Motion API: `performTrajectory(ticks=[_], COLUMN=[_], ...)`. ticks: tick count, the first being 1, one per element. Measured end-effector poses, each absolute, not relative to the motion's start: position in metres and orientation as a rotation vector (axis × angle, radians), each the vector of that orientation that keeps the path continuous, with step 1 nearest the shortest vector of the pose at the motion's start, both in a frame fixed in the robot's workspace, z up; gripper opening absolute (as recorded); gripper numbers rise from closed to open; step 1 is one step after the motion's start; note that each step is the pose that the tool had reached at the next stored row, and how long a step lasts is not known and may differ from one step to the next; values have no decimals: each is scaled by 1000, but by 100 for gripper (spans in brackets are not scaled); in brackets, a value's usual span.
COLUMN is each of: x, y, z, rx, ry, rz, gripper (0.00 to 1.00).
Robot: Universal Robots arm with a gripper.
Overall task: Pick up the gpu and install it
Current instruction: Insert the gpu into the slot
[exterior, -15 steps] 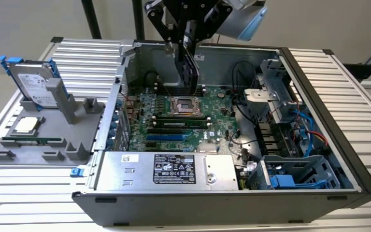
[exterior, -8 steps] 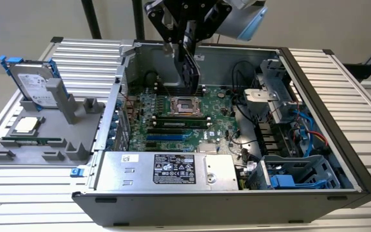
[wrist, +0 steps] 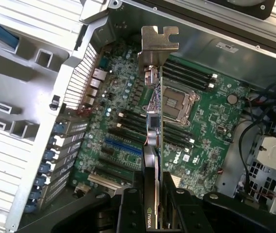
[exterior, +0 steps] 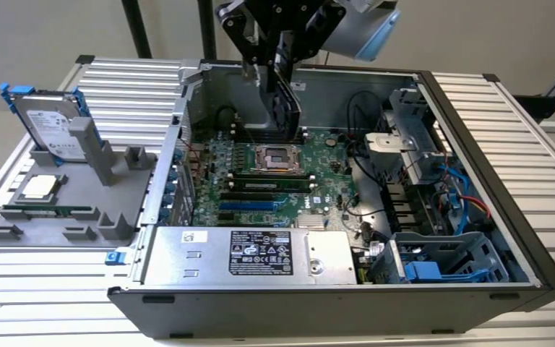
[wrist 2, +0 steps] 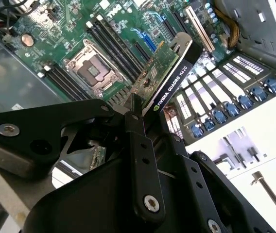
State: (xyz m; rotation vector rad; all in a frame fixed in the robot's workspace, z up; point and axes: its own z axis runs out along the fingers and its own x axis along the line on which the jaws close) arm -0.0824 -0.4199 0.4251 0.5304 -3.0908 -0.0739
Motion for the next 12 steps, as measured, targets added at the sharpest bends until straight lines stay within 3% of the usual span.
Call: performTrajectory(ticks=[12], x=[-82], y=[-420], z=[425], rx=[613], ry=[-3074], rz=[-74], gripper=[0])
